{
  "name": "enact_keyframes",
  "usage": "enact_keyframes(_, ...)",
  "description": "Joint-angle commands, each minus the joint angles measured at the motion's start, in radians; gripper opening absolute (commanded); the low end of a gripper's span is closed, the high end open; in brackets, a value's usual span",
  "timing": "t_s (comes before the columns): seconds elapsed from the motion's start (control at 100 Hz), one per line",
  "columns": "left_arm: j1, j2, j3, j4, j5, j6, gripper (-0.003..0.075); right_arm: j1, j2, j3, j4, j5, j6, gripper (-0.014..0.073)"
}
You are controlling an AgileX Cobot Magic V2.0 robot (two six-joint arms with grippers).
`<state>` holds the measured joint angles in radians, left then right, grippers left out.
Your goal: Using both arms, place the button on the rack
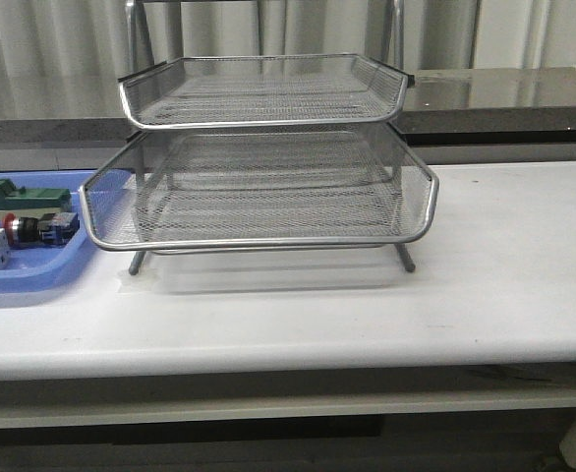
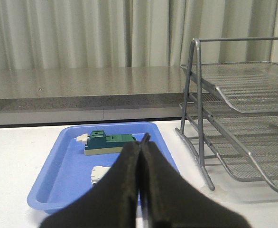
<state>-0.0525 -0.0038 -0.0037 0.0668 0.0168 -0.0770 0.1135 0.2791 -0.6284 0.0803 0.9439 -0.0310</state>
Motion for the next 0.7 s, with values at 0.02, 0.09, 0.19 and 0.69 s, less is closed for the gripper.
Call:
enact_keyframes(0.02, 0.000, -0.033, 0.057, -0.005, -0.079, -0.010, -0.0021, -0.002, 0.011, -0.032, 0.008, -0.069, 0.000, -0.0071)
enact_keyframes(0.09, 0.000, -0.033, 0.057, -0.005, -0.079, -0.010, -0.0021, -0.002, 0.011, -0.032, 0.008, -0.069, 0.000, -0.0071)
enact_keyframes(0.19, 0.000, -0.033, 0.057, -0.005, -0.082, -0.010, -0.0021, -0.002, 0.011, -0.032, 0.008, -0.069, 0.000, -0.0071)
enact_keyframes(0.69, 0.000, 0.002, -0.053, -0.094, -0.003, -0.010, -0.0021, -0.002, 0.011, -0.032, 0.008, -0.069, 0.000, -0.0071)
